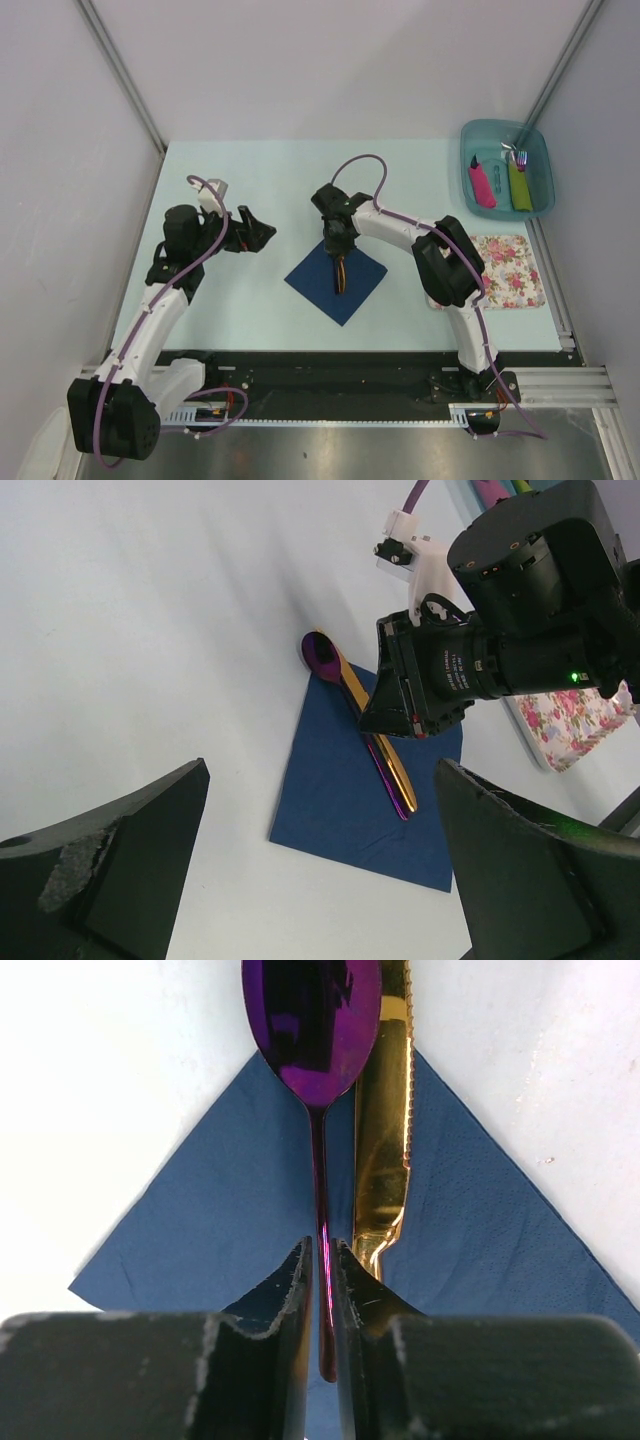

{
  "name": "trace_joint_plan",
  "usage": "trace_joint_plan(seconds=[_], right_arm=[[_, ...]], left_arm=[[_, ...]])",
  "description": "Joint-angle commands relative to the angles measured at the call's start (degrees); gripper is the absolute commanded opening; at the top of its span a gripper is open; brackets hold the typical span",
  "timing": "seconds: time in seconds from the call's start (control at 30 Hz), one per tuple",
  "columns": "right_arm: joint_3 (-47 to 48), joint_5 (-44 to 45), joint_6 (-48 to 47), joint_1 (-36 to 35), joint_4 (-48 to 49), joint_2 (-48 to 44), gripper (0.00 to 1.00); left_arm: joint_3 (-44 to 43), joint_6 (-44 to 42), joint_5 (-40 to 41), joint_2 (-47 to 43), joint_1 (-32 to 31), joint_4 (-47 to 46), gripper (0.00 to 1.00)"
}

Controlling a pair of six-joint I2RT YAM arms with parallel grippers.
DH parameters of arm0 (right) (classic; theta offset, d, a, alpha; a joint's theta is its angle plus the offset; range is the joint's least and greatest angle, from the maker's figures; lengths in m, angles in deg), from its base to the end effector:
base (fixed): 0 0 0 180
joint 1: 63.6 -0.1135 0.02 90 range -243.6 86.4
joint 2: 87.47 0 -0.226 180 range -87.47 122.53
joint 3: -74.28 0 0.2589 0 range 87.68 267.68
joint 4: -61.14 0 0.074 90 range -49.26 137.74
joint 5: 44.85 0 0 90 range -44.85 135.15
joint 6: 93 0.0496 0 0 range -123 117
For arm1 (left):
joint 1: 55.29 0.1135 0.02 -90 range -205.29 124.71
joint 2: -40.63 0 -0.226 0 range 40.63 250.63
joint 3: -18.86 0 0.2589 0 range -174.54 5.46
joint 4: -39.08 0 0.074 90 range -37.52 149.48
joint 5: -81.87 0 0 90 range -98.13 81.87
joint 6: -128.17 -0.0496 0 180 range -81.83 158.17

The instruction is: Place the utensils on the paper napkin and roll it up

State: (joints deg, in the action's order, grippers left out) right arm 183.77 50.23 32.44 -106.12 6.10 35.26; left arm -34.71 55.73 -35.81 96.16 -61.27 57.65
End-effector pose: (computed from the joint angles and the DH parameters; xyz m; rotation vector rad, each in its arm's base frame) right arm 0.3272 0.2941 0.1297 -0.1481 2.7782 0.2398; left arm 0.2575 -0.0501 0.2496 0.1332 1.9519 -0.7379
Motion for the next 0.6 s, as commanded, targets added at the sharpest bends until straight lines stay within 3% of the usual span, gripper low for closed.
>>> trace_joint_plan(seconds=[0.0,0.17,0.33,0.43,0.53,0.57], right_arm=[[1.2,-1.2,-0.3,-0.3,0.3,-2.0,0.18],[3.9,-4.5,-4.3,0.2,1.3,-7.2,0.20],[0.4,-14.5,-11.3,4.4,3.9,-13.5,0.20],[-5.0,-26.7,-15.9,9.4,7.3,-17.3,0.19],[-10.2,-38.5,-20.7,14.2,9.4,-20.2,0.19],[-11.5,-42.8,-21.6,15.4,9.4,-20.9,0.19]], left_arm=[[-1.0,-1.7,-2.1,-0.2,0.2,-1.5,1.00],[-2.8,-8.7,-5.4,-0.2,0.2,2.6,1.00],[-2.3,-25.6,-14.8,-3.0,-1.0,8.6,1.00],[-1.7,-37.7,-14.5,-3.8,-6.1,14.5,0.99],[0.1,-48.7,-7.8,-4.1,-17.6,17.4,0.96],[0.6,-52.4,-5.7,-4.0,-24.5,17.6,0.95]])
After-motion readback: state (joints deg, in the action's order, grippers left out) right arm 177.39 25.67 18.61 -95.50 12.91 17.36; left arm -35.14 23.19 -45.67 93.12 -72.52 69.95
